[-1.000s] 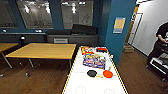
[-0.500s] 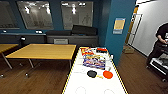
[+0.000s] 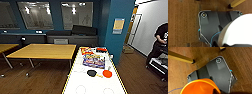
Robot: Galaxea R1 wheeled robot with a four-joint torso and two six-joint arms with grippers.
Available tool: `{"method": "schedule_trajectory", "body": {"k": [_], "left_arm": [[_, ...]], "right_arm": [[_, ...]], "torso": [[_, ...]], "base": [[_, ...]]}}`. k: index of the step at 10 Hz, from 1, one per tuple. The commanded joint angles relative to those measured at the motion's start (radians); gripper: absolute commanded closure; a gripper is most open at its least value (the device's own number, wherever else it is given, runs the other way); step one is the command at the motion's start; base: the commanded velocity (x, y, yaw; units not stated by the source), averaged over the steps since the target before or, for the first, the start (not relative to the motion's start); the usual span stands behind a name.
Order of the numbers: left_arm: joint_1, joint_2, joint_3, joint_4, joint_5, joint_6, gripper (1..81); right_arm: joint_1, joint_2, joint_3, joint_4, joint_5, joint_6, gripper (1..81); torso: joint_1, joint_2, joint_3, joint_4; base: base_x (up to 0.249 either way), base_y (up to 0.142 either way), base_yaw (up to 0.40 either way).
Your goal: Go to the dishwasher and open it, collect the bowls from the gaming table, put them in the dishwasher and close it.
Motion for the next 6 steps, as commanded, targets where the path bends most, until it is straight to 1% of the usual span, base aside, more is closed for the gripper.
{"method": "schedule_trajectory", "body": {"k": [1, 6], "left_arm": [[-0.022, 0.002, -0.036, 0.014, 0.032, 0.001, 81.1], [-0.022, 0.031, -0.065, 0.014, 0.034, 0.001, 81.1]], "right_arm": [[0.034, -0.031, -0.014, -0.035, -0.047, -0.004, 81.1], [0.025, 0.004, -0.042, -0.052, -0.046, -0.004, 81.1]], "torso": [[0.001, 0.0, 0.0, 0.0], [0.001, 0.0, 0.0, 0.0]], "base": [[-0.093, 0.0, 0.0], [-0.098, 0.0, 0.0]]}}
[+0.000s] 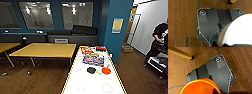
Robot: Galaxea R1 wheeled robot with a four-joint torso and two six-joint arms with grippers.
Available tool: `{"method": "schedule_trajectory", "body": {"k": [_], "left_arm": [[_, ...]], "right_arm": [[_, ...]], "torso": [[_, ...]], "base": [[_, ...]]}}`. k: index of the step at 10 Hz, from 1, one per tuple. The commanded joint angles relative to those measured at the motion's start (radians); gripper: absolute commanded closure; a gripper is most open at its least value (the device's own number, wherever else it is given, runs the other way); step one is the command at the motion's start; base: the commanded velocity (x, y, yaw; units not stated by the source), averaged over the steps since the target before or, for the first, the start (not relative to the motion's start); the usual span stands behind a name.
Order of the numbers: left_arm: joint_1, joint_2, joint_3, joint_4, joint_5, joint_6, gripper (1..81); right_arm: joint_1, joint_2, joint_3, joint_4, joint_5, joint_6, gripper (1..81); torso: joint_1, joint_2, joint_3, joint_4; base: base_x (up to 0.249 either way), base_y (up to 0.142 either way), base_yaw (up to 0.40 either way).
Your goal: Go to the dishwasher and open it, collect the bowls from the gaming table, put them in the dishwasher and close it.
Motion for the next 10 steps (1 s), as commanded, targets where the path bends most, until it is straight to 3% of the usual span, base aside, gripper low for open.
{"method": "schedule_trajectory", "body": {"k": [1, 10], "left_arm": [[-0.035, -0.024, -0.002, 0.012, 0.034, 0.001, 81.1], [-0.025, 0.028, -0.074, 0.014, 0.034, 0.001, 81.1]], "right_arm": [[0.031, -0.008, -0.022, -0.031, -0.043, -0.006, 81.1], [0.028, 0.024, -0.058, -0.039, -0.044, -0.004, 81.1]], "torso": [[0.001, 0.0, 0.0, 0.0], [0.001, 0.0, 0.0, 0.0]], "base": [[-0.098, 0.0, 0.0], [-0.098, 0.0, 0.0]]}}
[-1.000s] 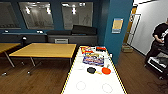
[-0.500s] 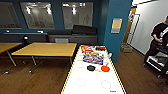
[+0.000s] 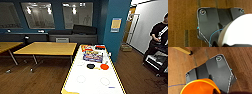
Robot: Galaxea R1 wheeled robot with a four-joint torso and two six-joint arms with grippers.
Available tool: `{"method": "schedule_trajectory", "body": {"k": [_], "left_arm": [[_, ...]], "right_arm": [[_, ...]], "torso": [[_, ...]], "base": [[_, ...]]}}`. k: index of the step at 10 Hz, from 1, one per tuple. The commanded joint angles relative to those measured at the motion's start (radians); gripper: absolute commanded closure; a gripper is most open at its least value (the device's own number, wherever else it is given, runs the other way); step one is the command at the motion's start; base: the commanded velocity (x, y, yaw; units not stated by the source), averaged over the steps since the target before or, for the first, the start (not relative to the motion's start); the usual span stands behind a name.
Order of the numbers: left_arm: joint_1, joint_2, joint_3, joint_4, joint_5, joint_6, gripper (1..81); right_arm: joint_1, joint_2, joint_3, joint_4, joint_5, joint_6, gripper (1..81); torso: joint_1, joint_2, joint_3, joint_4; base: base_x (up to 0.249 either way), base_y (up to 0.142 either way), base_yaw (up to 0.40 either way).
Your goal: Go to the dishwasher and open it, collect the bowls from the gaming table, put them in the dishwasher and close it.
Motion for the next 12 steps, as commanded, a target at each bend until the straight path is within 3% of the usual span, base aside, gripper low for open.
{"method": "schedule_trajectory", "body": {"k": [1, 10, 12], "left_arm": [[-0.026, -0.025, 0.0, 0.012, 0.033, 0.001, 81.1], [-0.023, -0.011, -0.006, 0.014, 0.034, 0.001, 81.1], [-0.023, 0.012, -0.081, 0.009, 0.034, -0.001, 81.1]], "right_arm": [[0.032, -0.015, -0.006, -0.019, -0.044, -0.004, 81.1], [0.027, 0.001, -0.049, -0.035, -0.038, -0.004, 81.1], [0.035, -0.031, -0.061, -0.033, -0.035, 0.007, 81.1]], "torso": [[0.001, 0.0, 0.0, 0.0], [0.001, 0.0, 0.0, 0.0], [0.001, 0.0, 0.0, 0.0]], "base": [[-0.104, 0.0, 0.0], [-0.109, 0.0, 0.0], [-0.111, 0.0, 0.0]]}}
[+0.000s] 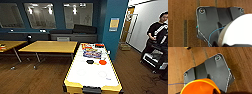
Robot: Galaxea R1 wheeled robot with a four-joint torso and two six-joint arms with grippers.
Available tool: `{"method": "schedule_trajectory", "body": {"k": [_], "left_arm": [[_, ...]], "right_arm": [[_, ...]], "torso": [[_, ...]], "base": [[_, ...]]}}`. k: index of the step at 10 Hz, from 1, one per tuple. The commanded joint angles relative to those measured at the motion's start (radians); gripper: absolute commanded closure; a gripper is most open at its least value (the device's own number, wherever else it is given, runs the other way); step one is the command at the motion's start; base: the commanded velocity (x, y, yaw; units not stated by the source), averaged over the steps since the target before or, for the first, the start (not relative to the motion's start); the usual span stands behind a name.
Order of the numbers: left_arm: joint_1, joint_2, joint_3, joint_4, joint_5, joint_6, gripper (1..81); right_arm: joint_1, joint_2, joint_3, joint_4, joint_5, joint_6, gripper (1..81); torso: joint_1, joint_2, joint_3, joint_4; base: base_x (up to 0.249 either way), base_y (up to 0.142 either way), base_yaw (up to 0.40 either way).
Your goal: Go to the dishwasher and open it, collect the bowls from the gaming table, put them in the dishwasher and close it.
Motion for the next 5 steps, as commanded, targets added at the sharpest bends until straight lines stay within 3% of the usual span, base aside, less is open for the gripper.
{"method": "schedule_trajectory", "body": {"k": [1, 5], "left_arm": [[-0.033, 0.006, -0.103, 0.004, 0.036, -0.001, 81.1], [-0.031, 0.035, -0.115, 0.012, 0.039, 0.001, 81.1]], "right_arm": [[0.043, -0.062, -0.007, -0.016, -0.039, 0.006, 81.1], [0.047, -0.039, -0.007, -0.02, -0.043, -0.005, 81.1]], "torso": [[0.001, 0.0, 0.0, 0.0], [0.001, 0.0, 0.0, 0.0]], "base": [[-0.11, 0.0, 0.0], [-0.111, 0.0, 0.0]]}}
